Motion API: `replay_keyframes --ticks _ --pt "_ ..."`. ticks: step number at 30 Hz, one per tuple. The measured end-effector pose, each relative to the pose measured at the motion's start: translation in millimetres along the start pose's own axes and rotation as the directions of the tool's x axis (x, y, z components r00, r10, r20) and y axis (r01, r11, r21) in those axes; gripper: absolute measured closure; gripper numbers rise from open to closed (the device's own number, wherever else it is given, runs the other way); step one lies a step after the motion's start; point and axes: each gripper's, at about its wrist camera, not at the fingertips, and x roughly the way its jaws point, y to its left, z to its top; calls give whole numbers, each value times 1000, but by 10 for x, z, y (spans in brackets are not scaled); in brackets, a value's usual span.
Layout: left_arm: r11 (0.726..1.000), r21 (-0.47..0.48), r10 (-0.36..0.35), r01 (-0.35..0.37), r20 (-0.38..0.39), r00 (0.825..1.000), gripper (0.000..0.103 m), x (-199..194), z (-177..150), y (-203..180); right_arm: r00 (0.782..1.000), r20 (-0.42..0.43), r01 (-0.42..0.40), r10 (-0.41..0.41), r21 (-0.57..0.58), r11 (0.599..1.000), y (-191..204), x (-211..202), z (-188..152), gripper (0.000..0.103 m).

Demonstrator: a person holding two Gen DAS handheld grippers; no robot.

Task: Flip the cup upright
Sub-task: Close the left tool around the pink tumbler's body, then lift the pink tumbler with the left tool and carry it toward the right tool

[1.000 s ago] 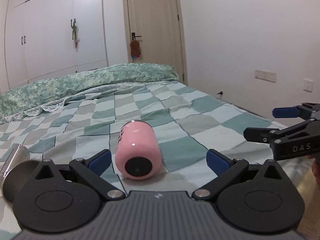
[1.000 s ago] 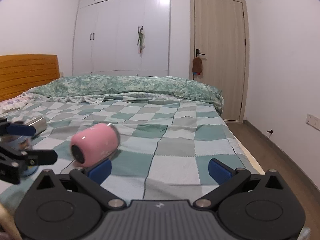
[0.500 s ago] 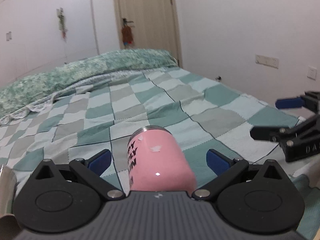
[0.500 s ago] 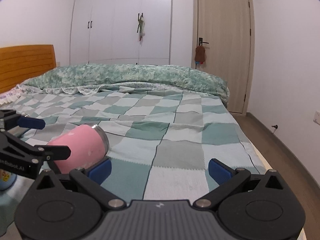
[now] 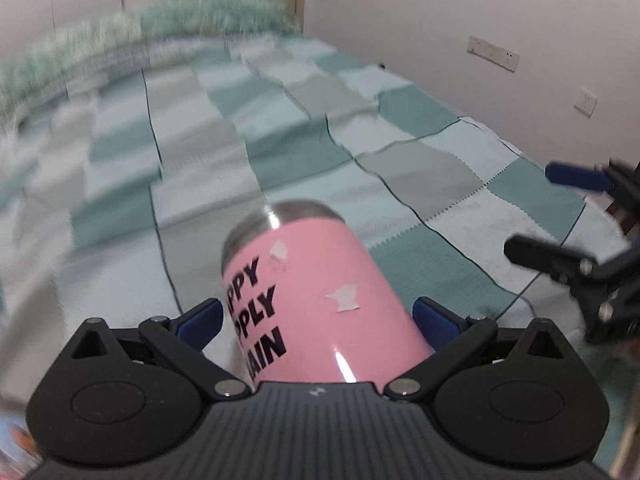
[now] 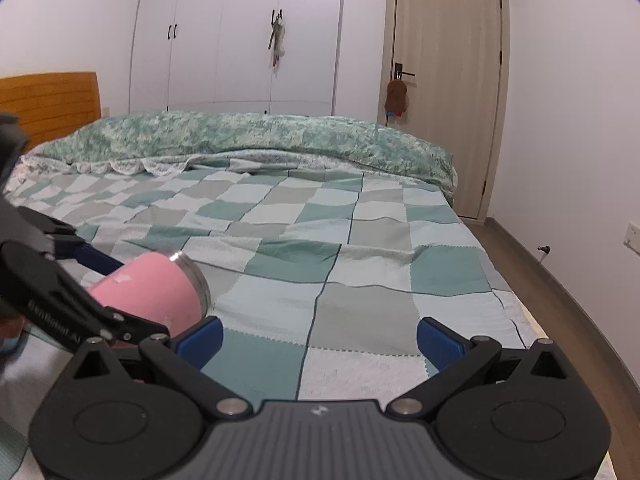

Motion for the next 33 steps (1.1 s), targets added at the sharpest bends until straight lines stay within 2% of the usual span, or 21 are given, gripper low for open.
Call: replay_keyframes --ticks 3,5,8,14,22,33 --pt "998 -53 -27 25 -40 999 0 71 -14 46 1000 -13 -1 1 0 1000 3 32 -24 0" --pt "999 -52 -19 16 -65 998 0 119 -19 6 1000 -16 -2 2 -1 1000 8 34 -38 0" --pt "998 -63 -6 0 -92 996 5 165 6 -46 1000 -16 1 -1 -5 1000 20 22 -41 0" --pt "997 -47 49 -53 -84 995 12 108 -15 -151 1000 -4 -8 8 8 1000 -16 -48 -52 0" --pt "996 -67 54 -61 -92 994 14 -10 -61 -184 999 23 -31 30 23 999 -7 -218 -74 0" --pt "993 -98 64 -68 -50 997 17 -396 -194 -271 998 46 -43 42 24 999 65 -532 -104 0"
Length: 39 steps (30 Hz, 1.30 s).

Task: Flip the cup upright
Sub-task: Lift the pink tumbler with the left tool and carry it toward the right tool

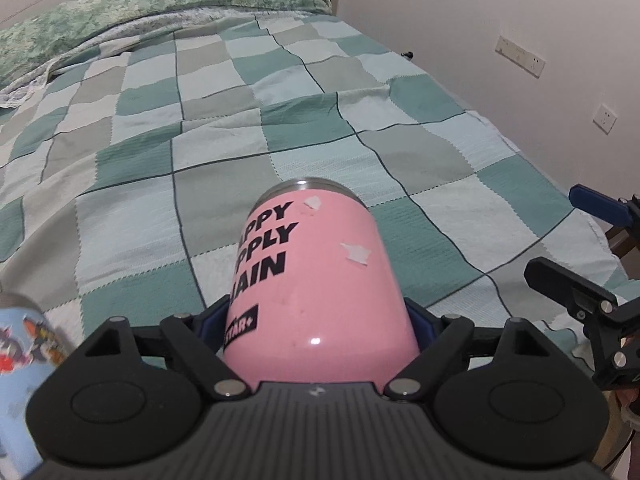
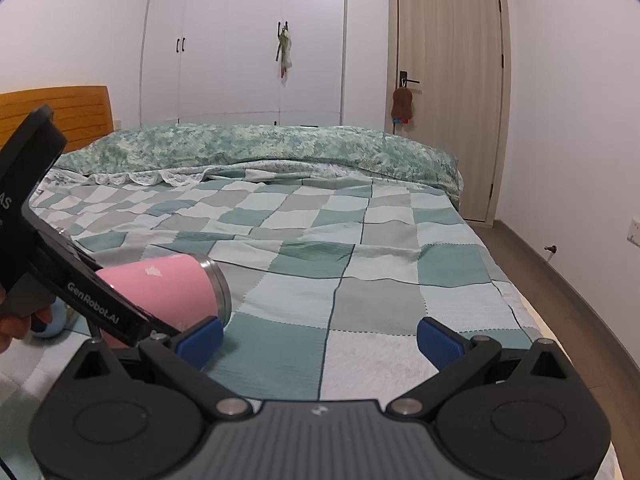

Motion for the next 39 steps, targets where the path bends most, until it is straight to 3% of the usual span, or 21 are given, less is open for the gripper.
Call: replay_keyframes --ticks 8,14,17,22,26,31,39 --pt "1000 -18 -4 5 44 999 18 -371 -244 -64 999 27 -24 24 2 1000 160 -340 -17 0" --pt "1000 8 14 -14 -30 999 18 -306 -421 -113 999 36 -40 40 -10 999 269 -573 -81 0" --pt "999 31 20 -17 -118 993 17 -187 -449 -131 999 29 -38 38 -11 999 273 -609 -119 0" --pt "999 27 47 -44 -143 989 18 -42 -471 -130 999 14 -31 31 -1 1000 252 -580 -178 0" --pt "999 26 44 -42 -93 995 19 -135 -539 -146 1000 1 -27 27 1 1000 256 -559 -208 0" --pt "1000 -6 0 0 -98 995 19 -330 -590 -131 1000 9 -28 28 -1 1000 290 -619 -194 0" --pt "996 -85 -17 9 -90 996 19 -802 -845 -105 996 39 -74 74 -11 997 473 -857 -175 0"
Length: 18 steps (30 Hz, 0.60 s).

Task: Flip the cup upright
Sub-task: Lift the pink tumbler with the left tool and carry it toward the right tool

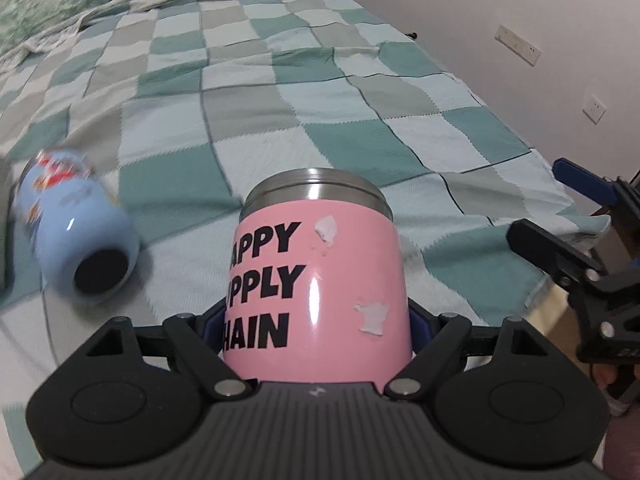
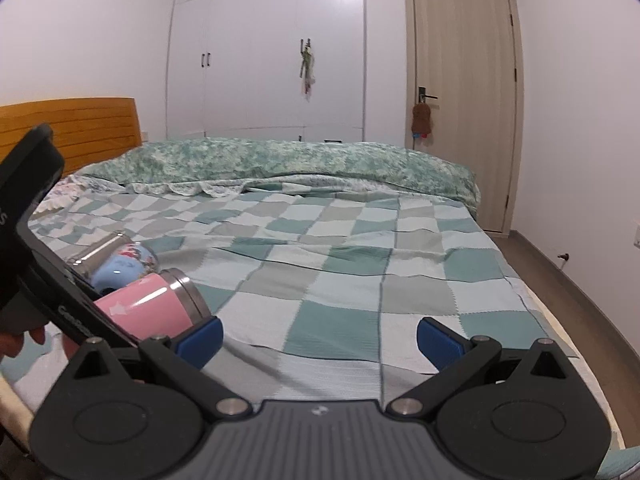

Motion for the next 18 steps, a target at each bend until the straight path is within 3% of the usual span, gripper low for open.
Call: replay_keyframes --ticks 7,14,16,17,18 --pt "983 -183 -23 13 -50 998 19 -17 -382 204 999 9 -54 54 -10 999 196 -120 -30 0" --pt "977 -214 0 -5 -21 1000 18 79 -437 225 997 -11 -77 77 -12 997 316 -115 -97 0" --pt "980 -198 1 -3 -11 1000 14 47 -440 216 997 -16 -74 74 -9 997 330 -111 -97 0" --pt "982 -190 -1 2 6 1000 3 6 -459 219 997 -16 -73 73 -6 997 338 -117 -92 0" --pt "984 -181 -3 9 38 999 0 -67 -477 224 997 -15 -71 71 -3 997 344 -138 -85 0"
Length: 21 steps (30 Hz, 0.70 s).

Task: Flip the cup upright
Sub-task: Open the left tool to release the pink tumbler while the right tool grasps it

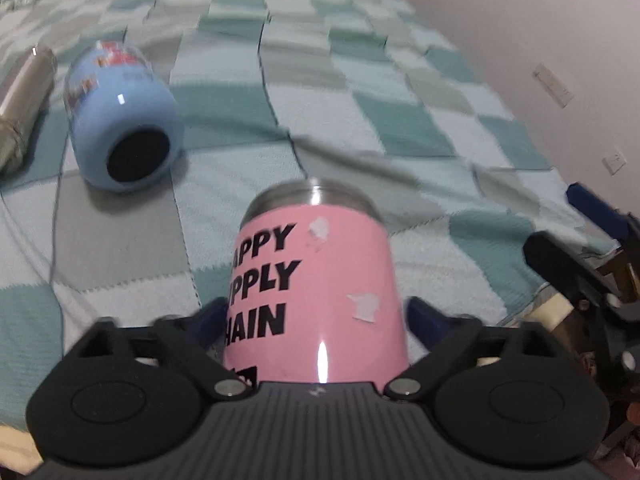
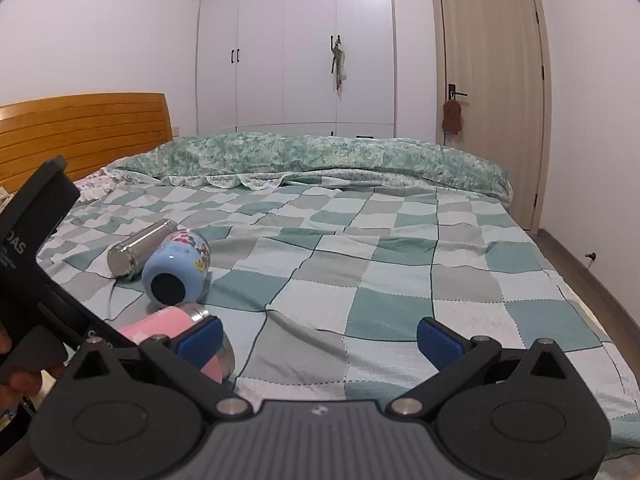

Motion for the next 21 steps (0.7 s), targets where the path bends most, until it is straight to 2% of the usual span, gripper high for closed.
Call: replay_keyframes --ticks 4,7,11,16,21 --pt "999 53 -2 -4 109 994 0 -350 -86 80 1000 4 4 -4 -1 1000 55 -92 45 0" --pt "994 108 -12 -9 193 981 0 -643 -209 202 1000 0 3 -3 -8 1000 163 -151 92 0" --pt "985 160 17 -63 272 962 0 -896 -330 426 999 -32 -11 10 -17 1000 406 -142 145 0" --pt "978 179 43 -110 343 938 0 -1056 -444 769 994 -112 -15 16 9 1000 764 35 176 0" --pt "958 240 52 -157 394 918 0 -1086 -547 998 973 -229 -3 13 45 999 1101 326 201 0"
